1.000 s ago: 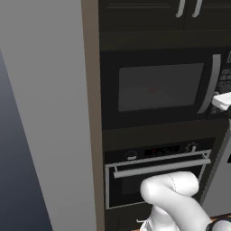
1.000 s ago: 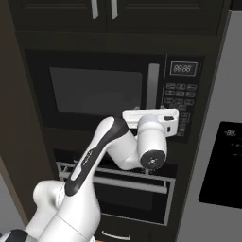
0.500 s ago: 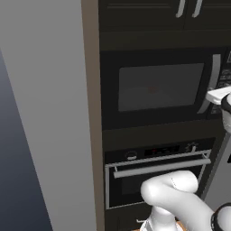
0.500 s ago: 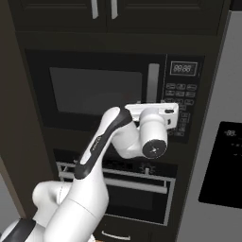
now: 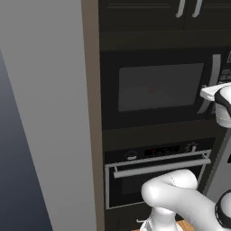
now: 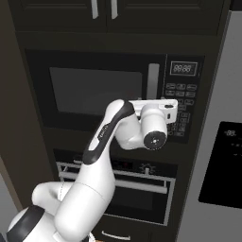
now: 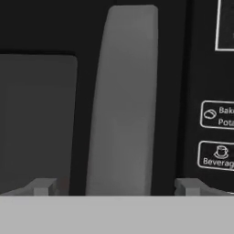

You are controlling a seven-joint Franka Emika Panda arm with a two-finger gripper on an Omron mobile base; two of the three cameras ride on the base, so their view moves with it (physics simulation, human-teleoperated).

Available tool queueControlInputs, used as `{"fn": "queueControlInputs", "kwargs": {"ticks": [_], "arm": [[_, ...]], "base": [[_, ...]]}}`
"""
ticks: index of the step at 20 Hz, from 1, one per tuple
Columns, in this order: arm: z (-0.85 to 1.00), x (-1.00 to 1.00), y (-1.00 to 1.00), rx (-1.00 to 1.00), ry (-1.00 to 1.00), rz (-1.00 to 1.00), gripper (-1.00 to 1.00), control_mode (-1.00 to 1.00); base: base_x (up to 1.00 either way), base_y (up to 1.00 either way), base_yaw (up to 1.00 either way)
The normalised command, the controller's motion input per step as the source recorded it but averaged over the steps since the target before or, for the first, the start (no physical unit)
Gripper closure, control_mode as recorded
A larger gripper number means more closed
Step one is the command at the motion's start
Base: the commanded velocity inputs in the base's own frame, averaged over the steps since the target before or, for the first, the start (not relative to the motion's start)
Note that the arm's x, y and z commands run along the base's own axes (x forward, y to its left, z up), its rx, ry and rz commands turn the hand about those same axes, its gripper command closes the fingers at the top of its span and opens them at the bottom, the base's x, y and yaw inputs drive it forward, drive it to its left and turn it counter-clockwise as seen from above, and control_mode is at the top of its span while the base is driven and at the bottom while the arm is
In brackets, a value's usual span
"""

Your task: Open the microwave door.

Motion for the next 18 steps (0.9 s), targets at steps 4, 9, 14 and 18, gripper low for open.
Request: {"fn": "queueControlInputs", "kwargs": {"ticks": [4,9,14,18], "arm": [[-0.02,0.19,-0.02,0.00,0.02,0.00,-1.00,-1.00],[0.00,0.14,0.00,0.00,0.01,0.00,1.00,-1.00],[0.00,0.00,0.00,0.00,0.00,0.00,1.00,-1.00],[0.00,-0.04,0.00,0.00,0.00,0.00,1.00,-1.00]], "base": [[0.00,0.00,0.00],[0.00,0.00,0.00],[0.00,0.00,0.00],[0.00,0.00,0.00]]}}
